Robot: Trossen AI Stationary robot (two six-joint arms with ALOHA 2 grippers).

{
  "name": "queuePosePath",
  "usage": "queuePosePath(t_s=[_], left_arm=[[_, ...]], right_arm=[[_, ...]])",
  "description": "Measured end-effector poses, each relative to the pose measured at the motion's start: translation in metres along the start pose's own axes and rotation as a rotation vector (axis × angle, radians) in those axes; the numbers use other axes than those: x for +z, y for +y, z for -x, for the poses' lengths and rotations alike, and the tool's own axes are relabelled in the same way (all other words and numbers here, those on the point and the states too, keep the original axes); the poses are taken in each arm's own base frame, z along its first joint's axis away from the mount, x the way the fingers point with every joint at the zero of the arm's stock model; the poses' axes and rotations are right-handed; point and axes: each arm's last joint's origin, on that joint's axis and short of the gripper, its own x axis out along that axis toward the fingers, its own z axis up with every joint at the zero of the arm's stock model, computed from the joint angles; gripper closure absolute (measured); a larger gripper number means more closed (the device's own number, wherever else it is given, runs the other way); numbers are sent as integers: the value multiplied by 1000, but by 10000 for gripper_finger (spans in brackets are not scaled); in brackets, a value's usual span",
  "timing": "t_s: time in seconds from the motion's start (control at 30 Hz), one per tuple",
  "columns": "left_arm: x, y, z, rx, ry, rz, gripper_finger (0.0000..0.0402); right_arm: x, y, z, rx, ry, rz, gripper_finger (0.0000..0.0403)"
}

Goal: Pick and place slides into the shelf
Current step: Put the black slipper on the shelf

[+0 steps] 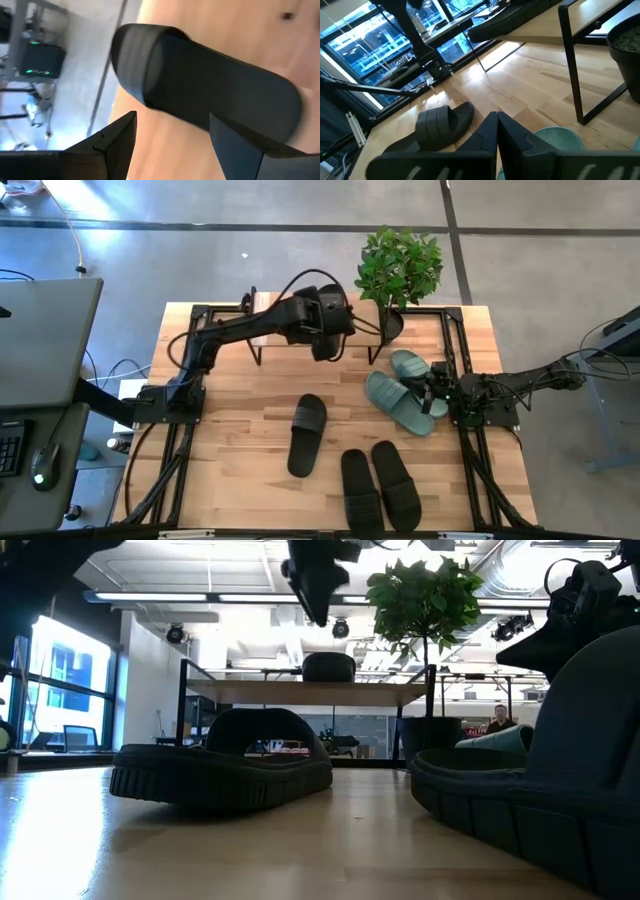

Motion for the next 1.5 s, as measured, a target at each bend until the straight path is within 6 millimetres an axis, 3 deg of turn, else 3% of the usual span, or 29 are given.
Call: queuePosePath(t_s=[0.17, 0.4, 0.53, 0.63, 0.8, 1.0, 1.17, 1.5], left_arm=[[-17, -5, 35, -236, 1, -82, 170], [-29, -35, 83, -789, -88, -219, 170], [-37, -66, 101, -826, -95, -330, 170], [-44, -96, 108, -690, -101, -455, 170], [-59, -143, 99, -402, -61, -622, 170], [-75, -186, 63, -391, 9, -610, 170], [-79, -203, 46, -475, 13, -538, 170], [-94, -227, 21, -395, 0, -440, 170]], right_arm=[[0, 0, 0, 8, 4, -1, 403], [0, 0, 0, 7, 5, 0, 403], [0, 0, 0, 7, 6, 1, 403], [0, 0, 0, 6, 6, 0, 403], [0, 0, 0, 6, 6, 1, 403], [0, 0, 0, 6, 7, 1, 403], [-1, 0, 0, 13, 12, 1, 403], [-1, 1, 0, 39, 30, 2, 403]])
